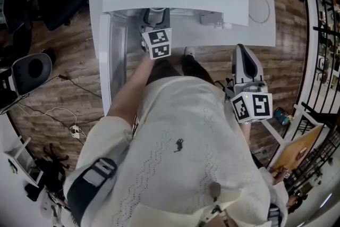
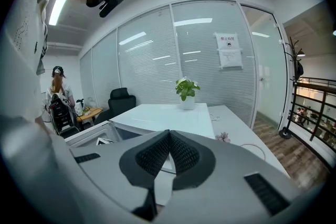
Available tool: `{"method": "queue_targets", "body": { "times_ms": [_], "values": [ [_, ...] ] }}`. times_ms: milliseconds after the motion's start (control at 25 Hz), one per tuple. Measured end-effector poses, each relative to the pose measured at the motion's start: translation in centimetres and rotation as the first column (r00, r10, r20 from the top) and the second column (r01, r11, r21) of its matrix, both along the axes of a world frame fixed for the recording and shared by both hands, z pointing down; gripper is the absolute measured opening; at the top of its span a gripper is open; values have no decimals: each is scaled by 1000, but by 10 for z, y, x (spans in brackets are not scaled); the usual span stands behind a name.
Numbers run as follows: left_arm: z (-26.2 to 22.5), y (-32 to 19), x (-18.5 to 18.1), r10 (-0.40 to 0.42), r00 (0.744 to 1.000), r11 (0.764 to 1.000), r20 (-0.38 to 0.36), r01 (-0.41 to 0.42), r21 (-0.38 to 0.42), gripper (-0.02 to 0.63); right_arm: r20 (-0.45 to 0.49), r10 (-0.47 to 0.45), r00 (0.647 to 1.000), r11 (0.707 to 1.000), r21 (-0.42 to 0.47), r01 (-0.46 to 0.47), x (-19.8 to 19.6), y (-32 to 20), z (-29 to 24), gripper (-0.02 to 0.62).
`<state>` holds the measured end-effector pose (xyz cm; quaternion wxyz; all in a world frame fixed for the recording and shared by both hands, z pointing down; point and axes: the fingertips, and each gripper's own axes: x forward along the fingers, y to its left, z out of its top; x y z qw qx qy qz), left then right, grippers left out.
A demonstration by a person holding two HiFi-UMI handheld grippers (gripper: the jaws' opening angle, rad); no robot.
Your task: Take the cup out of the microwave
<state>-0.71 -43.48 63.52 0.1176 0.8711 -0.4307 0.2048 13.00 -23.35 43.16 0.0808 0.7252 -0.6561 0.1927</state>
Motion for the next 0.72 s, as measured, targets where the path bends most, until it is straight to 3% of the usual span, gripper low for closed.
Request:
{"method": "queue_targets", "body": {
  "times_ms": [720],
  "values": [
    [-29, 48, -11, -9, 1000, 1000, -14, 8, -9, 272, 28, -147, 989, 989, -1, 147, -1, -20, 12, 9]
  ]
}}
